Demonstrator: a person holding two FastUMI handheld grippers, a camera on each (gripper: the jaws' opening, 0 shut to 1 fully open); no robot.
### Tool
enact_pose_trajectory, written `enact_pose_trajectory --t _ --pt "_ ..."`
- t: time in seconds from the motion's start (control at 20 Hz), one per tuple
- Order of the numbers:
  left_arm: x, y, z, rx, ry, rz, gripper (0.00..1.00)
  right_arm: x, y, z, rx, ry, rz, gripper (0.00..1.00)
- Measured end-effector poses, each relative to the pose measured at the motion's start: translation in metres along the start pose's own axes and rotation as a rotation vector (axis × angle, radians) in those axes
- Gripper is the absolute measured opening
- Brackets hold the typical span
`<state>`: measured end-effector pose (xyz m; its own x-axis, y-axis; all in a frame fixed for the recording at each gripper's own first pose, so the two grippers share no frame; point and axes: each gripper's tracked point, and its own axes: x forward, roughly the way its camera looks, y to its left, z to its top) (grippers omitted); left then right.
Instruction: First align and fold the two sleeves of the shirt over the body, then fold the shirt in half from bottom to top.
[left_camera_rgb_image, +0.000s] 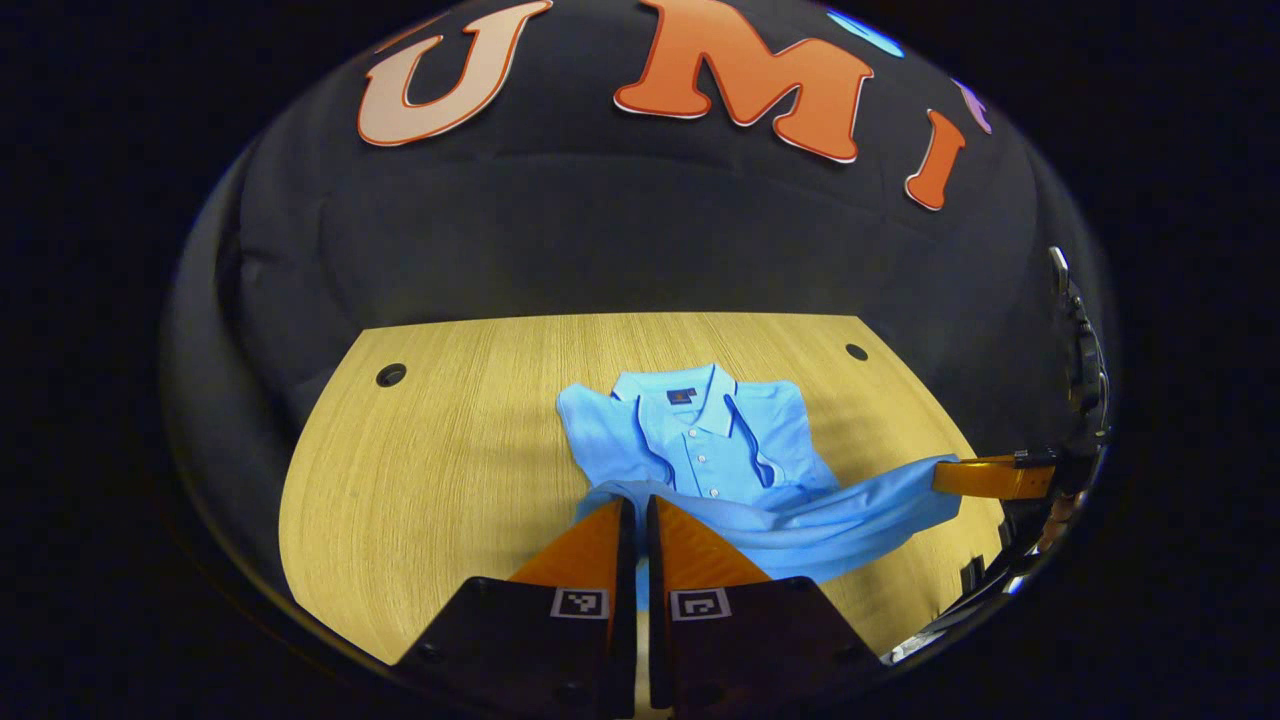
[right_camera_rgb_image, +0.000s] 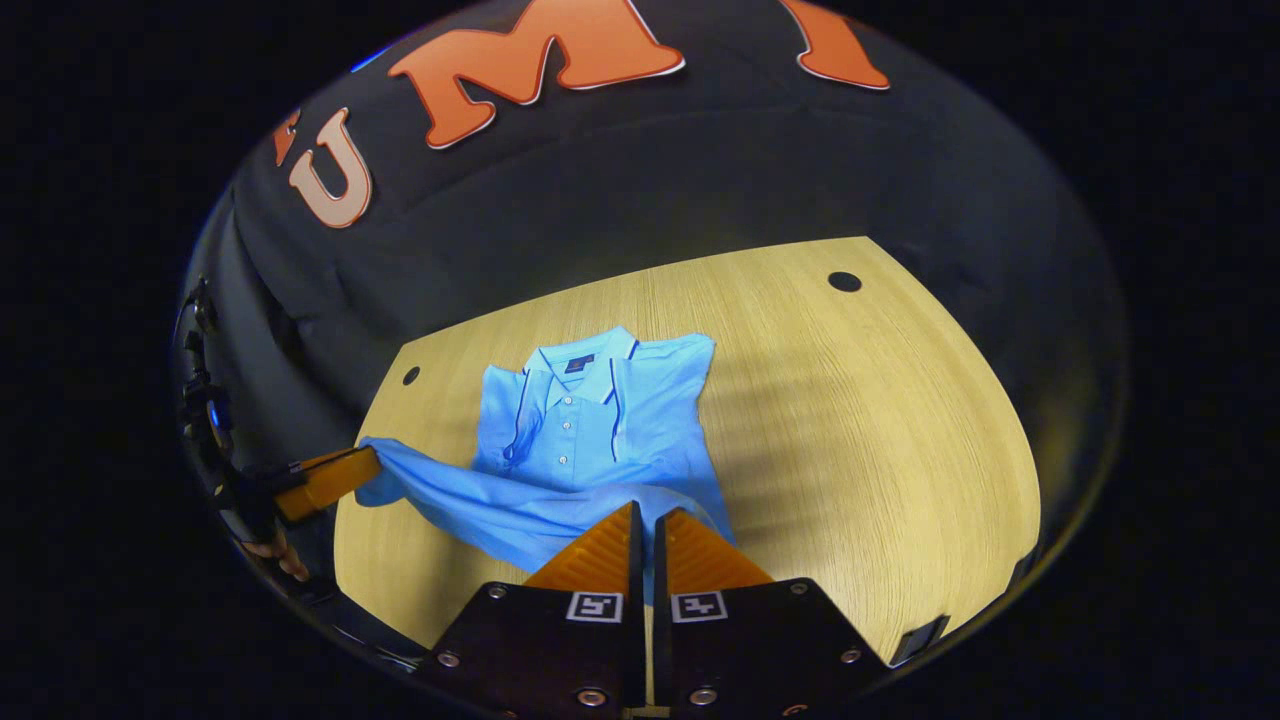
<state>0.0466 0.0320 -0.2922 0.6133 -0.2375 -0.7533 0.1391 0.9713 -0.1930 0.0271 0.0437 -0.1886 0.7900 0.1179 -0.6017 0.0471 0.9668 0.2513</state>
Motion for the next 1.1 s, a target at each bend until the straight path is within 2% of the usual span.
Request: enact_pose_trajectory --t 0.1,0.55,0.85,1.1 --pt "0.023 0.013 0.010 0.003 -0.002 0.005 0.09 0.011 -0.001 0.030 -0.013 -0.008 -0.009 0.04" --pt "0.130 0.049 0.063 0.029 -0.005 -0.008 0.09 0.117 -0.006 0.106 -0.006 -0.022 -0.064 0.04" --pt "0.193 0.068 0.068 0.043 0.028 -0.006 0.09 0.173 -0.023 0.122 0.029 0.017 -0.085 0.04" --pt "0.222 0.085 0.066 -0.004 0.048 0.023 0.09 0.183 -0.059 0.137 0.084 0.042 -0.080 0.04"
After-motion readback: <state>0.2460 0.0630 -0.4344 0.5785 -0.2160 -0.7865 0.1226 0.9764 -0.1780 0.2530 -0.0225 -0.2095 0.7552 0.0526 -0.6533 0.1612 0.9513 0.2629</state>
